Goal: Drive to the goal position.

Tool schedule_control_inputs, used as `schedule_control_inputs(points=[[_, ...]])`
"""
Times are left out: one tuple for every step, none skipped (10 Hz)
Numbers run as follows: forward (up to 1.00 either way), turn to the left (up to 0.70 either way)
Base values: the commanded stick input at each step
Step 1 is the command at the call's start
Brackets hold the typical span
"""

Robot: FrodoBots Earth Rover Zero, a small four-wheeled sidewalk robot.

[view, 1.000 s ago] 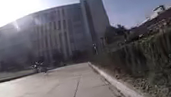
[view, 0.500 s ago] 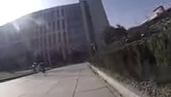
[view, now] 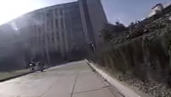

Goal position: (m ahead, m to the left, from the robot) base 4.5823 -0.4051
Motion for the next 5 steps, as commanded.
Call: schedule_control_inputs(points=[[0.70,0.03],[0.70,0.03],[0.70,0.03],[0.70,0.03],[0.70,0.02]])
